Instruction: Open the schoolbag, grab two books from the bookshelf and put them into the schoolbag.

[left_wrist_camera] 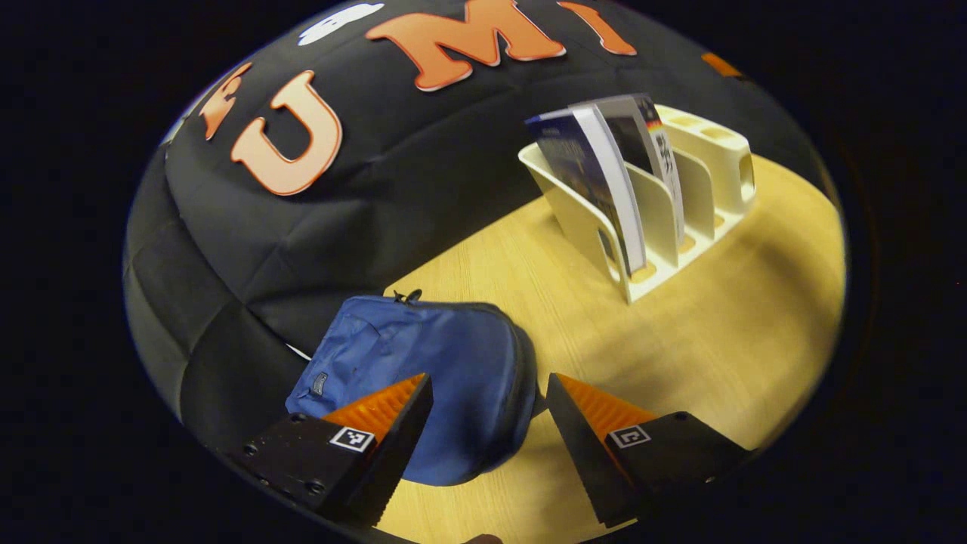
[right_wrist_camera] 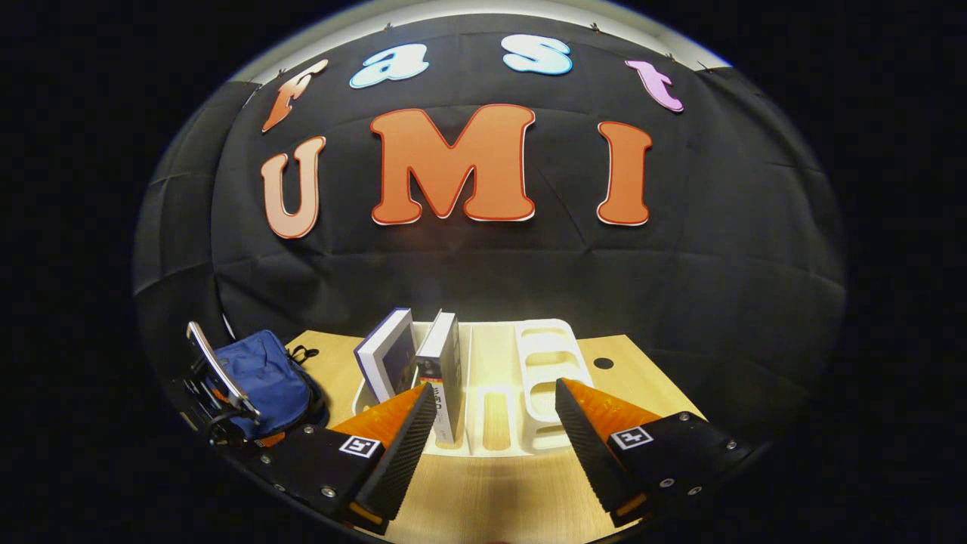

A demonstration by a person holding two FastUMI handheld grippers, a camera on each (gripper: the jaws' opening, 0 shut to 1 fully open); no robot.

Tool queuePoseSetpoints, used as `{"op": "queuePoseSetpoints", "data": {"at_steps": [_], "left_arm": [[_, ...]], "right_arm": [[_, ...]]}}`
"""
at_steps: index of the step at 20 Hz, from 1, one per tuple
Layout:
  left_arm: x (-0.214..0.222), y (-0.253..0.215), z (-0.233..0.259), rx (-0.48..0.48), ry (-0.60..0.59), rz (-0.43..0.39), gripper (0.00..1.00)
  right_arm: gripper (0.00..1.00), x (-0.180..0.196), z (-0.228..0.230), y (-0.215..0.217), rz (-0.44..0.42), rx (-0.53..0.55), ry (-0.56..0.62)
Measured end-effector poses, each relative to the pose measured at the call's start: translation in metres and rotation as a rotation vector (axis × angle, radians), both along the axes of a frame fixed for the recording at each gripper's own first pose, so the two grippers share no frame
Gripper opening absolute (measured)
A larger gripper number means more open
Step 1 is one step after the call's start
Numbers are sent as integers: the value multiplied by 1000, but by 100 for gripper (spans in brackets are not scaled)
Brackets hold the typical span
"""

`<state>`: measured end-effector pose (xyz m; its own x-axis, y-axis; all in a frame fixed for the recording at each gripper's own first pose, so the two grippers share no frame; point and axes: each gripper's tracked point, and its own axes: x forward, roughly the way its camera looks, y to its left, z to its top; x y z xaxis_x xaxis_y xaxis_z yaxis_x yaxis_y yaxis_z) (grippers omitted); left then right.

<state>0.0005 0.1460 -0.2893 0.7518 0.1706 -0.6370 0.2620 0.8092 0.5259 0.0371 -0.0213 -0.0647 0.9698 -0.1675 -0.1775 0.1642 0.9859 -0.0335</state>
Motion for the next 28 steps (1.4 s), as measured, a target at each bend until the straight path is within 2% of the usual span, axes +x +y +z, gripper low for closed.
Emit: {"op": "queuePoseSetpoints", "data": {"at_steps": [3, 5, 6, 7, 8, 9, 10, 11, 12, 13, 14, 15, 16, 19, 21, 28], "left_arm": [[-1, 13, -27, 92, 58, 20, 96], [4, 16, -34, 155, 52, 8, 95], [6, 18, -32, 193, 46, -4, 93], [10, 20, -29, 227, 38, -15, 84], [14, 19, -31, 245, 37, -26, 84], [13, 19, -34, 258, 55, -28, 59], [15, 20, -33, 280, 59, -29, 56], [19, 22, -30, 289, 38, -36, 47], [19, 20, -28, 284, 40, -38, 50], [19, 19, -21, 281, 29, -39, 30], [20, 17, -18, 264, 27, -45, 24], [19, 18, -11, 248, 27, -31, 5], [22, 20, -11, 197, 50, -20, 10], [25, 24, -1, 34, 109, 51, 4], [32, 28, 14, -45, 121, 70, 2], [58, 49, 75, -267, 124, 117, 0]], "right_arm": [[95, 0, -5, -1, -24, -4, 21], [95, 1, -7, -3, -37, -9, 28], [94, 1, -8, -3, -39, -9, 32], [95, 1, -8, -3, -41, -10, 33], [95, 2, -8, -3, -42, -10, 33], [95, 2, -8, -2, -41, -9, 34], [95, 3, -8, -1, -39, -8, 34], [95, 3, -7, 0, -36, -7, 33], [95, 3, -7, 0, -35, -9, 33], [95, 3, -6, 1, -30, -9, 33], [95, 5, -7, 2, -25, -6, 33], [95, 7, -7, 4, -20, -1, 36], [95, 10, -6, 6, -11, 5, 37], [95, 21, -3, 20, 24, 15, 40], [95, 32, 1, 35, 60, 12, 42], [94, 74, 11, 100, 208, -5, 101]]}}
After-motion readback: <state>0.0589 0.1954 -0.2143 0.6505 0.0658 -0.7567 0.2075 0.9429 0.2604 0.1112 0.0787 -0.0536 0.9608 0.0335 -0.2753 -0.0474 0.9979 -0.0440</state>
